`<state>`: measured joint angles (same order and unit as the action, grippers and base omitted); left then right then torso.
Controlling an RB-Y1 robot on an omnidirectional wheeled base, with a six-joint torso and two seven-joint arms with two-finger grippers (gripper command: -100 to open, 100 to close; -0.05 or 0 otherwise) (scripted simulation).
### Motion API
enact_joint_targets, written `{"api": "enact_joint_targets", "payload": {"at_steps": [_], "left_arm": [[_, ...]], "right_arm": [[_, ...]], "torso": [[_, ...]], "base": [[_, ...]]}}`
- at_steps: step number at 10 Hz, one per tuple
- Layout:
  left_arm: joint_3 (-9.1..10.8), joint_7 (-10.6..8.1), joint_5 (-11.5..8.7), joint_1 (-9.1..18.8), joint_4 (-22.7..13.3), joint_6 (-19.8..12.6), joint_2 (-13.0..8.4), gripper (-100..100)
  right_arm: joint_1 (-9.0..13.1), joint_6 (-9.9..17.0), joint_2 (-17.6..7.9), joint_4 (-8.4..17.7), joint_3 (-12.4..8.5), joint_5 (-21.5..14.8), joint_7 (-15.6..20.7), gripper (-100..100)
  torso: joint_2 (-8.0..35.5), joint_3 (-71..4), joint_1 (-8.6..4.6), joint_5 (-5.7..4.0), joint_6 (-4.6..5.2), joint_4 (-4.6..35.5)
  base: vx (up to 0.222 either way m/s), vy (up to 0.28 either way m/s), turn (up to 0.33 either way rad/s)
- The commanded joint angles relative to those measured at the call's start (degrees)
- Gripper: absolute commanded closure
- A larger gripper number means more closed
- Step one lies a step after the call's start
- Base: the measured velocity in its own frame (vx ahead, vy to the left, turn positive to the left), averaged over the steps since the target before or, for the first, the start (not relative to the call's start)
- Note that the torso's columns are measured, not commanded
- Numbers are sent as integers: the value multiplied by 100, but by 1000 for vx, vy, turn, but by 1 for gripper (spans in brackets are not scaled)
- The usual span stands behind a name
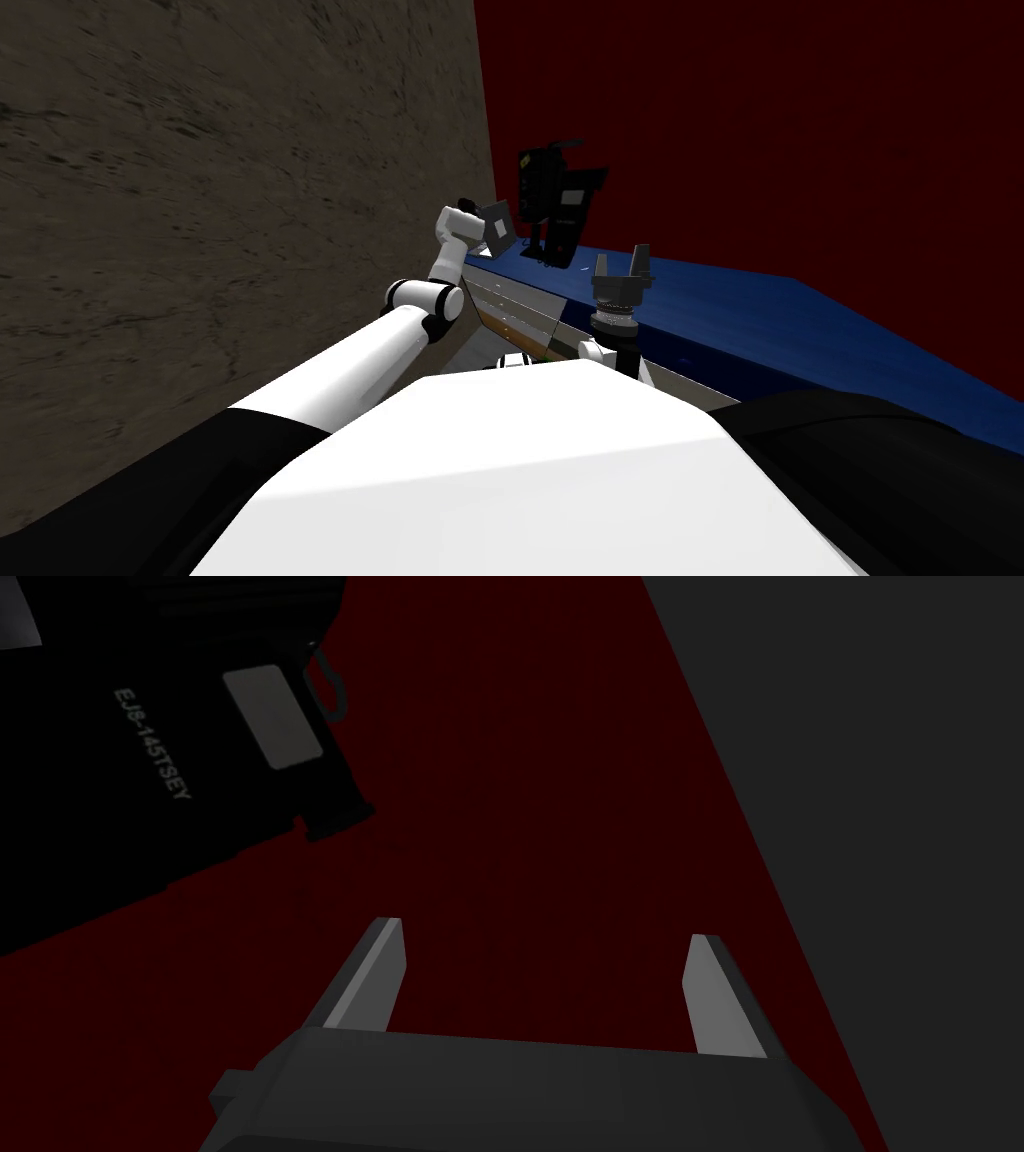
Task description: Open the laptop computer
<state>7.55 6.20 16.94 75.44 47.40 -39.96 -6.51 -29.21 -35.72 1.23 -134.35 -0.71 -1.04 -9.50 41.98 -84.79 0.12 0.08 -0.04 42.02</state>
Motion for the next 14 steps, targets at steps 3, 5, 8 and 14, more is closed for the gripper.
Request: {"api": "enact_joint_targets", "payload": {"at_steps": [3, 5, 8, 14], "left_arm": [[199, -133, -212, 188, -93, -498, 78, 100], [233, -141, -253, 214, -79, -574, 90, 100], [577, -381, -573, 330, -141, -1055, 168, 100], [1087, -734, -1042, 510, -225, -1723, 277, 100]], "right_arm": [[0, 0, 0, 0, 0, 0, 0, 0], [0, 0, 1, 0, 1, 0, 0, 0], [0, 0, 0, 0, 0, 0, 0, 0], [0, 0, 1, 0, 0, 0, 0, 0]], "torso": [[23, 17, -14, -7, 9, 16], [42, 29, -16, -9, 6, 31], [38, 28, 9, 1, 2, 41], [47, 33, -13, -8, 1, 41]], "base": [[39, 64, -13], [20, 48, -12], [67, 92, -6], [55, 90, 0]]}}
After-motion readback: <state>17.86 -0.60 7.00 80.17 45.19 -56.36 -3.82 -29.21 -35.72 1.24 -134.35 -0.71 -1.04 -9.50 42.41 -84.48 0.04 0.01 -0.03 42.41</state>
